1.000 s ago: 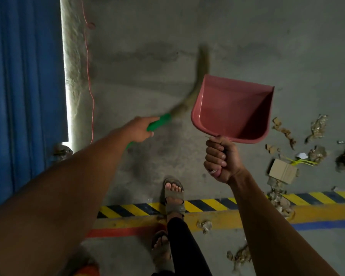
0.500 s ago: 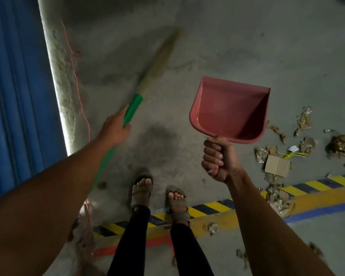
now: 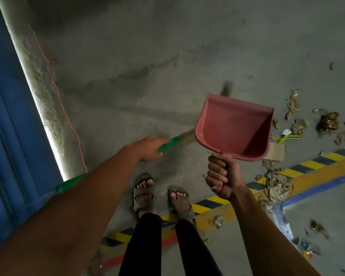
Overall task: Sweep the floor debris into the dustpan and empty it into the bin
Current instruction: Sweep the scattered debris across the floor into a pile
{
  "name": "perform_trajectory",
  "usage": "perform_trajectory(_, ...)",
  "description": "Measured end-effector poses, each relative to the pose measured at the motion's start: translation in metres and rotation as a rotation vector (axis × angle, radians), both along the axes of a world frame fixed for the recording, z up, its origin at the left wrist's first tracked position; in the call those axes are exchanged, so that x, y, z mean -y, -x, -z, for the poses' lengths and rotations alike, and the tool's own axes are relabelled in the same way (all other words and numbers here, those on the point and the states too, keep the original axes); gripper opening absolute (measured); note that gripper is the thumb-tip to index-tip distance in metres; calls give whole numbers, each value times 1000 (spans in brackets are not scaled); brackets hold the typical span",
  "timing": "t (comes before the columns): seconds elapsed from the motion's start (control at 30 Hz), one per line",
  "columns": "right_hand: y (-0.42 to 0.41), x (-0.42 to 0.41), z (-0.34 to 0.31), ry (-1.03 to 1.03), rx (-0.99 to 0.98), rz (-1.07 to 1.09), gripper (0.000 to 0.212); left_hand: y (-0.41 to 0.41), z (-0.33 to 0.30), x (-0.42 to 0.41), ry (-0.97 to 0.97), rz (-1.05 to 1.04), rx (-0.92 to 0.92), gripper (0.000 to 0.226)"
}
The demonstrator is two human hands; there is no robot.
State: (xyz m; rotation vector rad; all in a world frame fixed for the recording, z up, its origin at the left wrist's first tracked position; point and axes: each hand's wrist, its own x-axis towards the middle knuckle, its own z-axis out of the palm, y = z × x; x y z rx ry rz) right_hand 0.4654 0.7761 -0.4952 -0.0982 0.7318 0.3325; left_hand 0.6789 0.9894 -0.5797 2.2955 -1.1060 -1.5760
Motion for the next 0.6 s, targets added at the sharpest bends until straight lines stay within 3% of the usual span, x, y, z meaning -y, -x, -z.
perform_trajectory(0.13, -5, 10, -6, 16, -9, 20, 40, 12, -8, -6, 92, 33, 31, 69)
perform_trajectory(0.33, -13, 42, -8, 43, 57, 32, 42, 10, -13, -2, 246, -286, 281, 70)
perform_trajectory(0.5, 8, 71, -8, 48, 96, 62, 41, 25, -16, 49, 84, -422, 322, 70)
perform_trajectory(0.6, 30, 86, -9, 48, 86, 89, 41, 57, -14, 81, -14, -288, 227, 68)
